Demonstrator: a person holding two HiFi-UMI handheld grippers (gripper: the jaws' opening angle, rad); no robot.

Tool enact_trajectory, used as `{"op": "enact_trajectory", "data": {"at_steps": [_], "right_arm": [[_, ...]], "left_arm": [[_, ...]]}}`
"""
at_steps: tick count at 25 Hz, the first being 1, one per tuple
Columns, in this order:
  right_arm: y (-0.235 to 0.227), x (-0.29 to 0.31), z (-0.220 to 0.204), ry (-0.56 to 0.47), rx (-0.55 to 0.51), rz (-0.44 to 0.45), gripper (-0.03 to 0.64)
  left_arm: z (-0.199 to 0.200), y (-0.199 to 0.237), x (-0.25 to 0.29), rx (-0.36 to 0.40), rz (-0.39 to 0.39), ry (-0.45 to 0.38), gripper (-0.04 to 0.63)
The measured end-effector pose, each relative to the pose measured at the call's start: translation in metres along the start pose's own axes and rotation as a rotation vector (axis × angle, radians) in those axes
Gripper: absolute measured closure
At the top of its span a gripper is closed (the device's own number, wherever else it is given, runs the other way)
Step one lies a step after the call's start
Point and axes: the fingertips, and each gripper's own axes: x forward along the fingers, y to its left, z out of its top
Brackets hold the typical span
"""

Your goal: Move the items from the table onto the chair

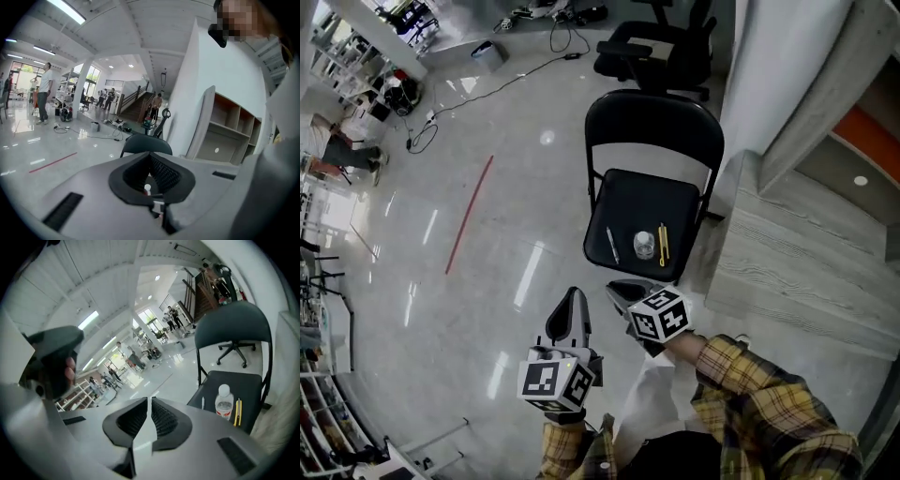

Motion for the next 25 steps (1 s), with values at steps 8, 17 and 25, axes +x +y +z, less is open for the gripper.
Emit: {"op": "enact_trajectory", "data": {"at_steps": [8,17,25], "right_arm": [[0.076,-0.203,0.091,-0.333,0.012,0.102,0.597],[0.032,-0.465,0.097,-0.586,-0.178,-0.101,0.598],[-0.057,-0.673,0.045,-0.738,-0.107,-0.426,0.598]], "left_arm": [[0.073,-0.146,-0.016,0.095,-0.181,-0.092,0.591],[0.057,-0.388,0.005,0.151,-0.525,-0.087,0.591],[0.005,-0.565,0.011,0.180,-0.721,-0.020,0.591]]}}
